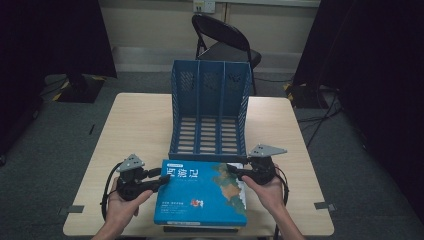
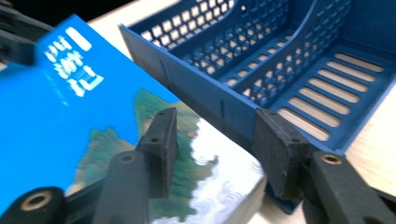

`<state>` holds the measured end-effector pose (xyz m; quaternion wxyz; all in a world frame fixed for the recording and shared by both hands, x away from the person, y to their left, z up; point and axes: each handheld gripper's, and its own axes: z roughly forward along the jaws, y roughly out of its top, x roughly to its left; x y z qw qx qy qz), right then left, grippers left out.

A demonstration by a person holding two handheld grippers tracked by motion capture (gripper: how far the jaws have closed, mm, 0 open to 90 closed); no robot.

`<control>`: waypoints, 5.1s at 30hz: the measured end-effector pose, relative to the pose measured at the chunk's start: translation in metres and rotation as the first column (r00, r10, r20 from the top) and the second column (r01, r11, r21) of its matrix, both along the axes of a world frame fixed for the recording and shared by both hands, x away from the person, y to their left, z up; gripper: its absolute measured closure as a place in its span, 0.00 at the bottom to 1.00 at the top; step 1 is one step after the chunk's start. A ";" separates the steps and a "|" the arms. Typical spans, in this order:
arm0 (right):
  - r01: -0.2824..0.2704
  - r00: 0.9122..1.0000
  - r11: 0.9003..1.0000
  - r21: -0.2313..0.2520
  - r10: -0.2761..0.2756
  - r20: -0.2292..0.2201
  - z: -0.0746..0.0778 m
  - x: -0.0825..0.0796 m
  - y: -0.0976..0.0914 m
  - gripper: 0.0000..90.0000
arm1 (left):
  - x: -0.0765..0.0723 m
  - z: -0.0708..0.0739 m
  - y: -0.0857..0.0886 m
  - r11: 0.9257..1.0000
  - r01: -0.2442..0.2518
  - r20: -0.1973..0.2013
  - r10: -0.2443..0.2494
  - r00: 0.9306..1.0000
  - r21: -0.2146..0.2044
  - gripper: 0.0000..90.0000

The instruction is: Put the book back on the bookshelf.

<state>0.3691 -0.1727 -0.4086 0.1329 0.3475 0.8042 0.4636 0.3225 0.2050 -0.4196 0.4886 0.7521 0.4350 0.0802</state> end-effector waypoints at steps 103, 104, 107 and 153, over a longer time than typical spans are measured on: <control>-0.186 0.976 0.981 -0.052 0.178 -0.123 0.006 -0.039 0.001 0.77 | -0.043 -0.009 0.017 0.984 0.180 -0.001 -0.180 0.984 -0.012 0.59; -0.180 0.977 0.982 -0.052 0.173 -0.123 0.006 -0.041 0.000 0.77 | -0.040 -0.008 0.017 0.984 0.174 -0.007 -0.174 0.985 -0.032 0.60; -0.178 0.978 0.983 -0.036 0.173 -0.117 0.004 -0.043 -0.002 0.76 | -0.030 -0.005 -0.003 0.986 0.167 0.038 -0.168 0.985 0.016 0.59; -0.160 0.978 0.987 -0.002 0.158 -0.135 0.001 -0.067 -0.012 0.68 | -0.023 -0.015 0.004 0.981 0.160 -0.033 -0.157 0.987 0.107 0.77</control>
